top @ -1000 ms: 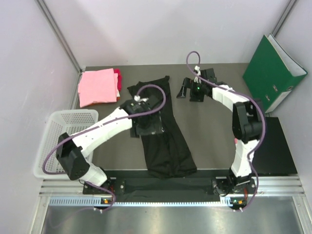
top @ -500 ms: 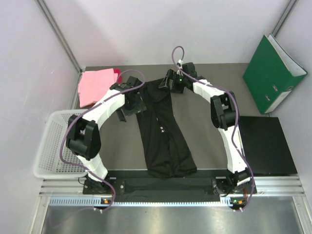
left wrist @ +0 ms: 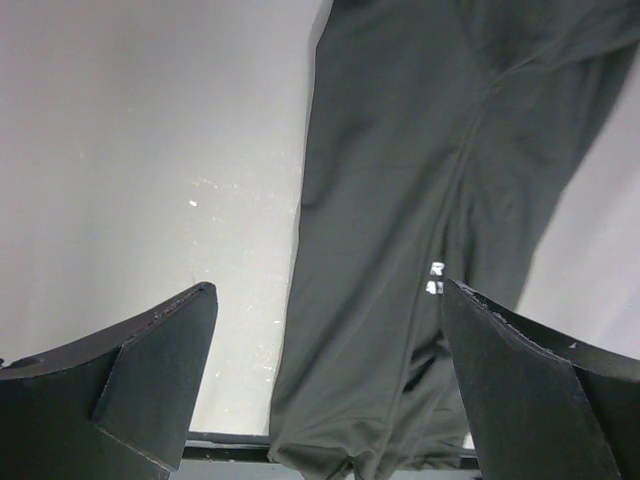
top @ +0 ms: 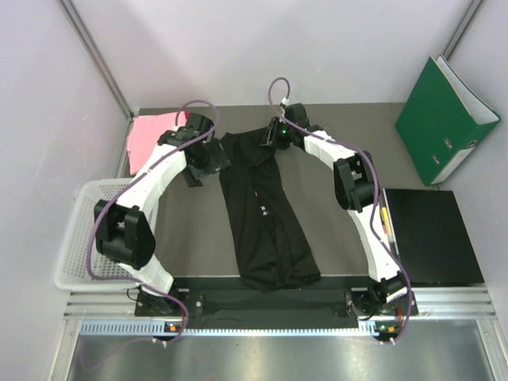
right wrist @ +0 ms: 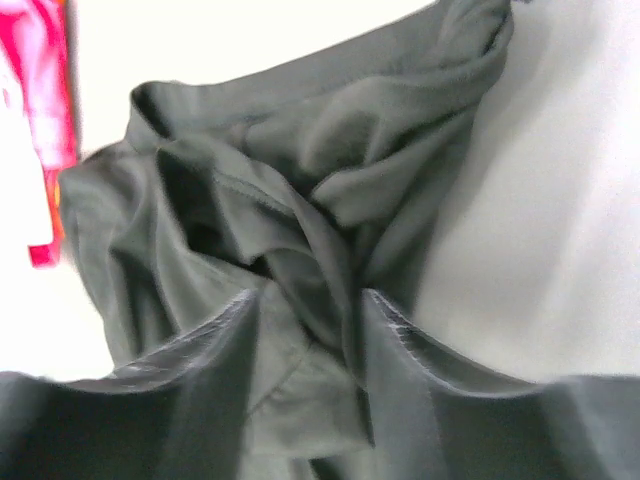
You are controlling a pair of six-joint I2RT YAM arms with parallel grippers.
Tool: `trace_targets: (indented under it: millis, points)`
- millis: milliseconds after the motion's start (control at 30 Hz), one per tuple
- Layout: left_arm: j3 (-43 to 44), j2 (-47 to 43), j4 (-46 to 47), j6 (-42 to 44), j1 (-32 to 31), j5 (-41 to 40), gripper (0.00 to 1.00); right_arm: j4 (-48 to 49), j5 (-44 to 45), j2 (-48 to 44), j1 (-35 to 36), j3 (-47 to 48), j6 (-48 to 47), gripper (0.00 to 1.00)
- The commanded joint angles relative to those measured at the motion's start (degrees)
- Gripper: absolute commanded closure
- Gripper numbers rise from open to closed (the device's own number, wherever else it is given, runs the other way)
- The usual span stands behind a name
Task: Fold and stack the t-shirts
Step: Rotate the tshirt 90 degrees, then grab the bottom of the folded rectangular tshirt with both arms
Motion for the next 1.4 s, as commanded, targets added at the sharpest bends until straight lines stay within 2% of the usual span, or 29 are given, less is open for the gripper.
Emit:
trace_targets:
  millis: [0,100,200,567,667,767,800,833,933,967,1033,1067,1100,1167,1233,1367]
  points:
    - [-0.19,-4.84,3.09,3.03,2.72,3.28,0.02,-0.26,3.79,1.96,0.89,2.41,-3.21,0.88]
    - [-1.6,-5.28,3.96,4.44,3.51,4.25,0.02,-0.17,6.78,1.7,0.19,1.89,-4.53,0.97]
    - [-2.83,-5.02,4.93,5.23,3.78,6.16,0.02,1.93,8.71,0.82,-1.75,0.05,-4.1,0.99]
    - [-3.8,-2.65,7.04,8.3,3.78,12.33,0.02,9.58,12.15,0.9,-9.92,-1.55,-3.13,1.0]
    - [-3.37,-2.12,7.39,9.01,3.78,14.96,0.02,9.14,11.01,3.01,-11.68,3.97,-3.13,0.98]
    - [-2.75,-1.16,7.31,9.01,3.69,19.27,0.02,8.79,8.73,3.11,-13.44,5.83,-2.25,0.7]
    - [-2.92,-1.07,7.57,9.1,3.61,20.15,0.02,8.36,8.55,1.37,-13.7,5.31,-2.42,0.52]
    - [-3.1,-1.15,8.01,8.75,3.52,22.25,0.02,7.74,8.29,-0.22,-13.96,4.44,-2.95,0.42]
    - [-4.85,-1.94,10.99,8.57,2.03,25.86,0.02,6.16,8.46,-9.08,-13.71,-3.54,-6.46,0.12]
    - [-5.55,-2.21,11.52,8.48,0.37,26.65,0.02,6.42,8.2,-12.07,-13.62,-10.7,-7.95,0.01]
    - [-5.82,-2.21,12.41,8.66,-2.1,27.28,0.02,8.25,7.14,-22.08,-13.0,-19.17,-8.66,0.0]
    - [-5.83,-1.6,12.23,8.75,-5.15,26.84,0.02,9.14,6.62,-25.6,-12.91,-28.09,-8.4,0.0]
    - [-5.83,-1.16,12.06,8.83,-6.92,26.49,0.02,9.84,5.74,-32.25,-12.74,-32.44,-7.7,0.0]
    - [-5.65,0.59,11.27,8.22,-12.09,25.53,0.04,11.34,3.72,-38.44,-12.82,-44.19,-6.21,0.0]
    - [-5.47,1.83,11.17,7.09,-17.37,25.0,0.07,10.82,0.64,-46.44,-12.82,-50.47,-5.59,0.0]
    - [-7.05,4.12,12.66,3.22,-23.37,22.27,0.1,5.56,-0.24,-60.4,-12.82,-64.0,-4.88,0.01]
